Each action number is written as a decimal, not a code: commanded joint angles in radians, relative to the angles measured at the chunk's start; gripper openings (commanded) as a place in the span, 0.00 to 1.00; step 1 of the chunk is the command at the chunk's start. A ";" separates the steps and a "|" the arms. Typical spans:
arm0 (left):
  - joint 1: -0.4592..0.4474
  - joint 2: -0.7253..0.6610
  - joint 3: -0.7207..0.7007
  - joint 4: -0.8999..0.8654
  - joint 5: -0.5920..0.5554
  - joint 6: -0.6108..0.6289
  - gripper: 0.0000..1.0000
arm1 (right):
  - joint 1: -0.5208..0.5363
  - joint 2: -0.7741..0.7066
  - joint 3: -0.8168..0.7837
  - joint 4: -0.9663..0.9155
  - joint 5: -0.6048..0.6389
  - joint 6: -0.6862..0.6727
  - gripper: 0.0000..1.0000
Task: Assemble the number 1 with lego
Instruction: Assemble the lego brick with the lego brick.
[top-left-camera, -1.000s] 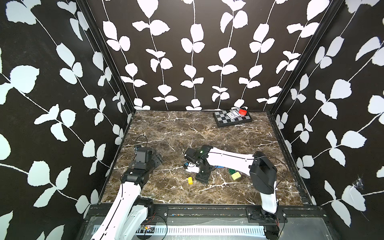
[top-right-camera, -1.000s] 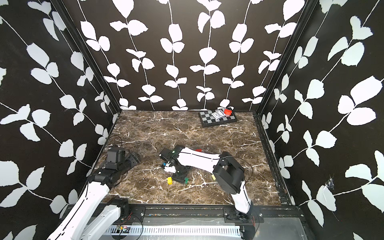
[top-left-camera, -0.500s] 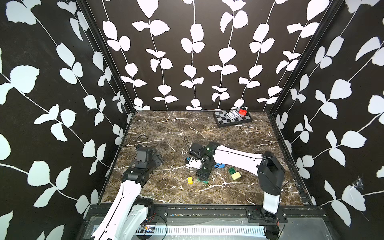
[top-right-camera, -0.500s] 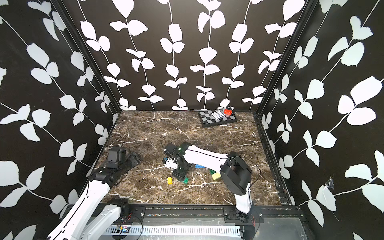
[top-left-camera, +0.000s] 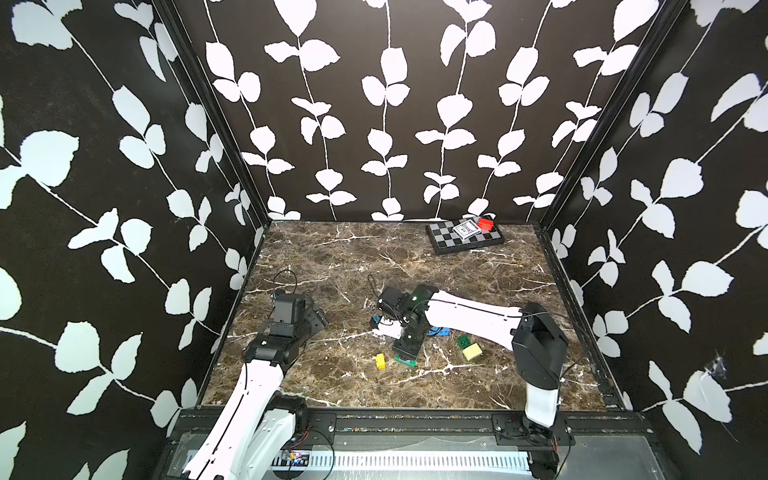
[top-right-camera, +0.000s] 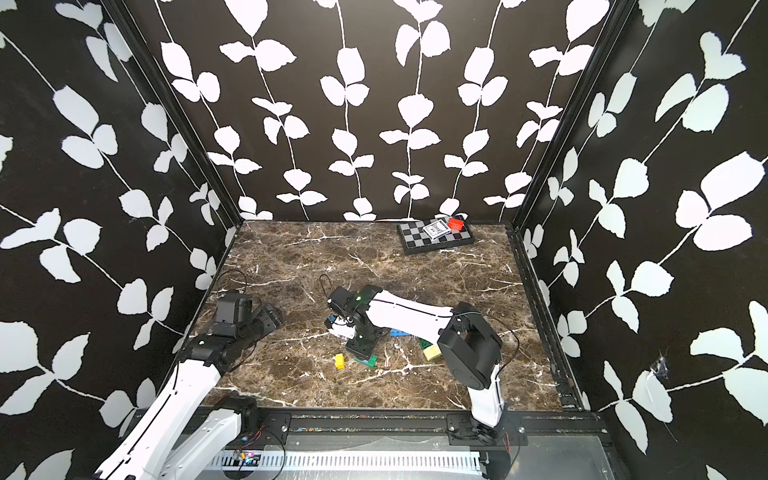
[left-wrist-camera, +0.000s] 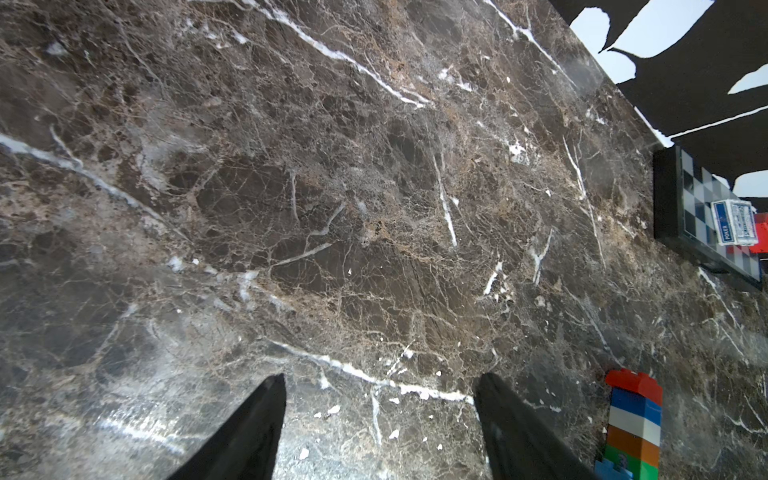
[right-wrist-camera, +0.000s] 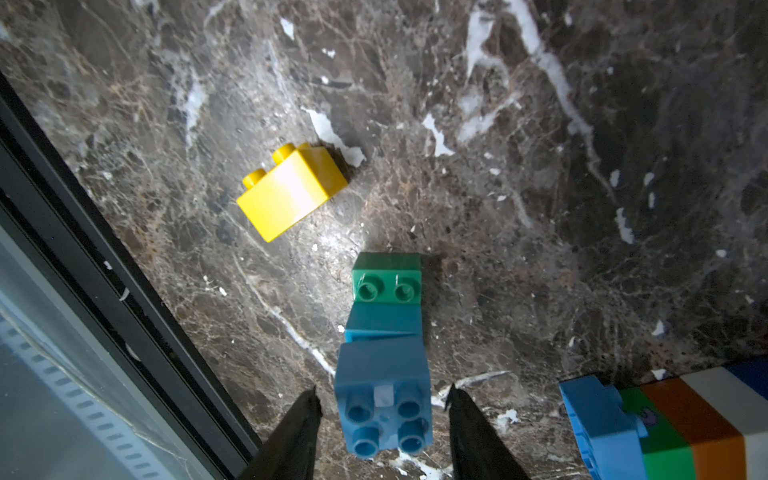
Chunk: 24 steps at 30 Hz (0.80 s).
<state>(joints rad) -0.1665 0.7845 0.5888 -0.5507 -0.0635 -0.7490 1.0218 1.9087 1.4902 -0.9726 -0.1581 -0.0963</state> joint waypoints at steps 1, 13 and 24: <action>0.007 -0.002 0.028 0.000 0.005 0.012 0.75 | -0.003 0.018 -0.021 -0.021 0.015 -0.006 0.51; 0.007 0.002 0.028 0.001 0.004 0.015 0.75 | -0.003 0.023 -0.024 -0.028 0.010 -0.008 0.37; 0.007 -0.007 0.022 -0.007 -0.003 0.015 0.75 | 0.025 0.005 -0.053 -0.015 0.055 0.049 0.24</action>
<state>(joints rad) -0.1665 0.7864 0.5900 -0.5503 -0.0639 -0.7471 1.0298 1.9095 1.4815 -0.9691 -0.1413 -0.0769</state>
